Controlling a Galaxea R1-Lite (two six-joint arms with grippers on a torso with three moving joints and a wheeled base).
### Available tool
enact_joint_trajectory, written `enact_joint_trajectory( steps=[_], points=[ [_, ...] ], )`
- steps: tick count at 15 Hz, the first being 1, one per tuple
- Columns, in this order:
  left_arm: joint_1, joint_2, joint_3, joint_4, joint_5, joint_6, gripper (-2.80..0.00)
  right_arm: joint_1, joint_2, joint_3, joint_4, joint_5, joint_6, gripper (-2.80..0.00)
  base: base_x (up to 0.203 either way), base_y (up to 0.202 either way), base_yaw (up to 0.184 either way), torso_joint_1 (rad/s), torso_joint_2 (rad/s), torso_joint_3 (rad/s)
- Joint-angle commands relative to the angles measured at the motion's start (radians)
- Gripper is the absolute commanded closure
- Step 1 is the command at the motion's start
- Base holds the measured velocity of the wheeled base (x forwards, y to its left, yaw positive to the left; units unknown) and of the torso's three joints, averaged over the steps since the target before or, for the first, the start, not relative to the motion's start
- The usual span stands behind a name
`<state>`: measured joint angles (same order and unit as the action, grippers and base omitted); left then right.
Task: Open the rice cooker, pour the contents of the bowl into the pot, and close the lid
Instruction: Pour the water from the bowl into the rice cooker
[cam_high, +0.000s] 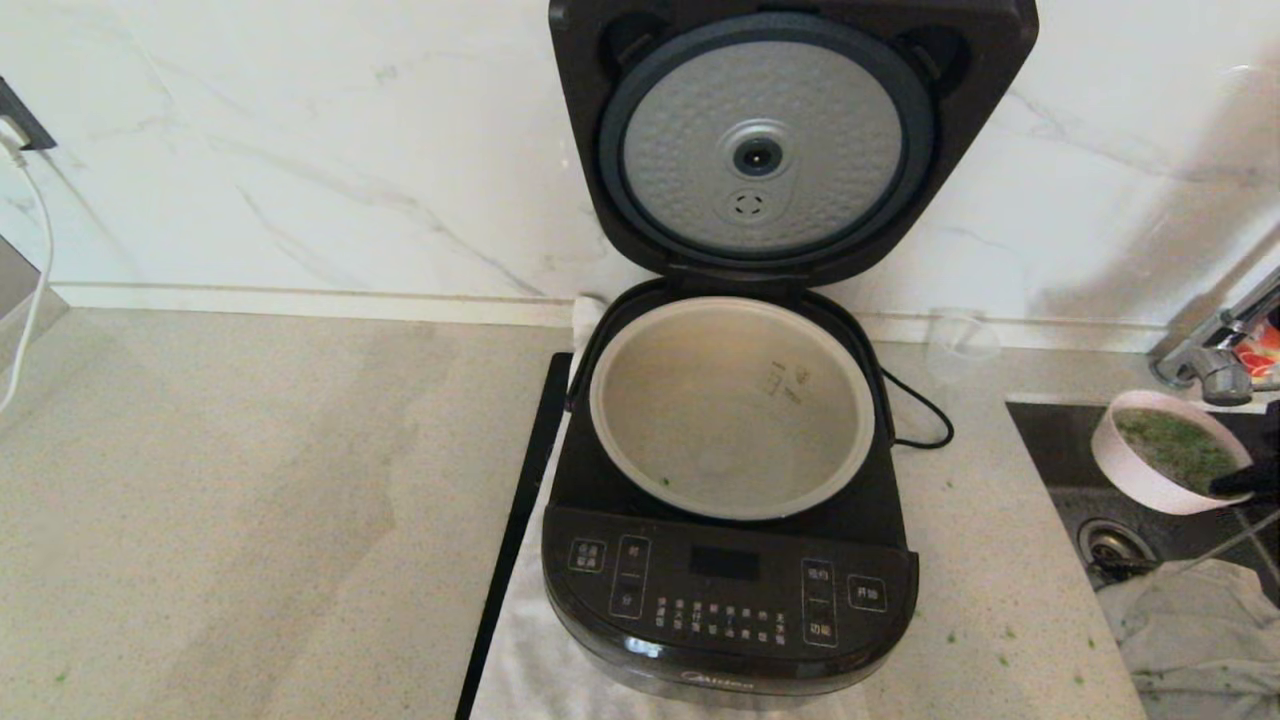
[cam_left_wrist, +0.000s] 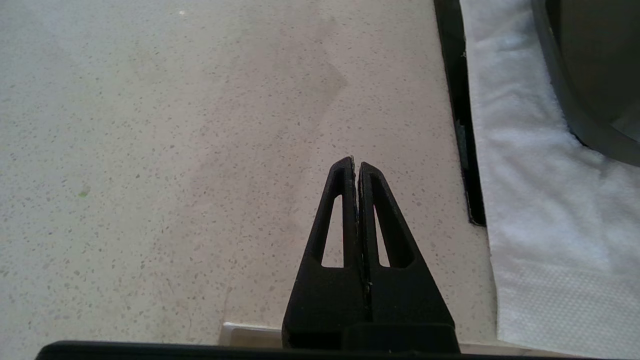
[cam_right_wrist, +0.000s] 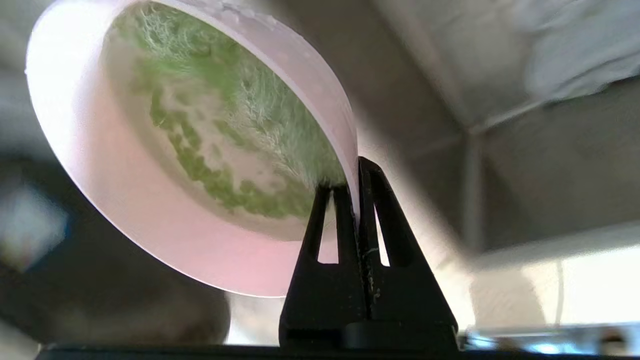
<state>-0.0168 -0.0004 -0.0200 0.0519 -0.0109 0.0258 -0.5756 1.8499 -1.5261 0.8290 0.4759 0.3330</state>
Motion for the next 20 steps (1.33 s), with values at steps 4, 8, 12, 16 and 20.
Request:
enact_joint_trajectory(
  steps=[4,8,12,16,20],
  points=[
    [0.0,-0.001,0.0,0.0,-0.001,0.0,0.0,0.304,-0.209,-0.005,0.121,-0.063,0.022,0.0,0.0,0.0,0.0,0.0,0.0,0.0],
    [0.0,0.0,0.0,0.0,-0.001,0.0,0.0,0.491,-0.25,-0.096,0.2,-0.103,0.089,0.0,0.0,0.0,0.0,0.0,0.0,0.0],
    [0.0,-0.001,0.0,0.0,0.0,0.0,0.0,0.629,-0.228,-0.207,0.263,-0.108,0.109,0.0,0.0,0.0,0.0,0.0,0.0,0.0],
    [0.0,-0.001,0.0,0.0,0.0,0.0,0.0,0.787,-0.175,-0.29,0.265,-0.215,0.163,0.0,0.0,0.0,0.0,0.0,0.0,0.0],
    [0.0,0.0,0.0,0.0,-0.001,0.0,0.0,0.925,-0.12,-0.399,0.283,-0.283,0.221,0.0,0.0,0.0,0.0,0.0,0.0,0.0]
  ],
)
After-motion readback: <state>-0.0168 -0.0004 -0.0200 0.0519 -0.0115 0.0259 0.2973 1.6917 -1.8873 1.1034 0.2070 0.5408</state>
